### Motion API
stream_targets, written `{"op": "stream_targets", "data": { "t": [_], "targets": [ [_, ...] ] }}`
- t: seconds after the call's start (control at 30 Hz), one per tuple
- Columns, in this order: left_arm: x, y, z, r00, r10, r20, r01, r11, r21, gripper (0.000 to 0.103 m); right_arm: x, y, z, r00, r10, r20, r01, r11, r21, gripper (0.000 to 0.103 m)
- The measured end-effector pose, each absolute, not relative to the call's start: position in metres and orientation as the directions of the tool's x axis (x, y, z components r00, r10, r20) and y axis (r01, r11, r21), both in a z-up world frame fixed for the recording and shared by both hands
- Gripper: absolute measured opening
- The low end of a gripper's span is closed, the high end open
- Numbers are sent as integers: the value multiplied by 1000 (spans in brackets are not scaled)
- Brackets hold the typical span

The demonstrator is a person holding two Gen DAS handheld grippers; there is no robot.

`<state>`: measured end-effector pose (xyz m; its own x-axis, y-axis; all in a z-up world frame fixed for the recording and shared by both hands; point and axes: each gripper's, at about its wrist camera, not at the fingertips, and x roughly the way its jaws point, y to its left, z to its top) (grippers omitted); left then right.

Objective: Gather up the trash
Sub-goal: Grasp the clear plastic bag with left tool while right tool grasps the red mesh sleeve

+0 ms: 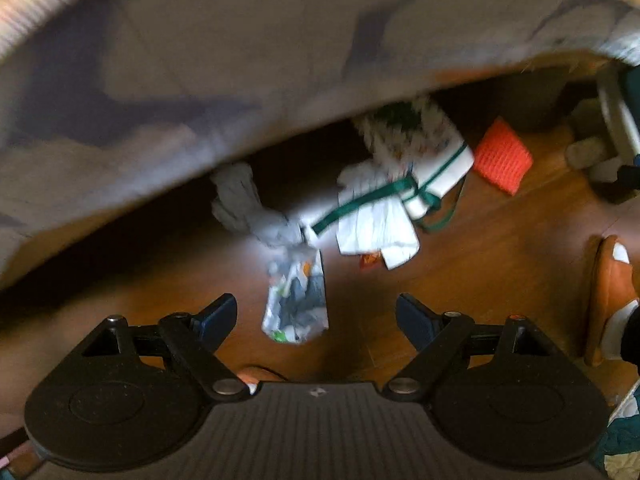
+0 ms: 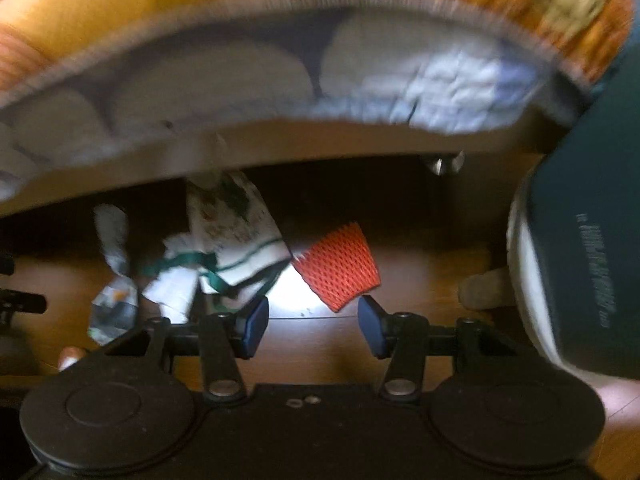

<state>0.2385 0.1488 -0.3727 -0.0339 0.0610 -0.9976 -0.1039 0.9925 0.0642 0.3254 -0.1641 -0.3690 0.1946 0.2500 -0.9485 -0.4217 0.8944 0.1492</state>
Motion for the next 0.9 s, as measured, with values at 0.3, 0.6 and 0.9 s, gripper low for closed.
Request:
{"op": "stream_targets", "data": {
  "t": [0.3, 0.6, 0.9],
  "targets": [
    [232, 165, -470, -176, 30, -984, -106, 993, 50, 87, 360, -132, -459, 128, 178, -976, -473, 876, 98, 50],
    [217, 185, -542, -215, 1, -977, -141, 989, 32, 87, 385, -120, -520, 156, 157, -975, -495, 867, 61, 50],
    [209, 199, -582, -224, 5, -975, -176, 983, 46, 86, 387, -118, -552, 222, 76, -972, -498, 866, -46, 49]
  ]
}}
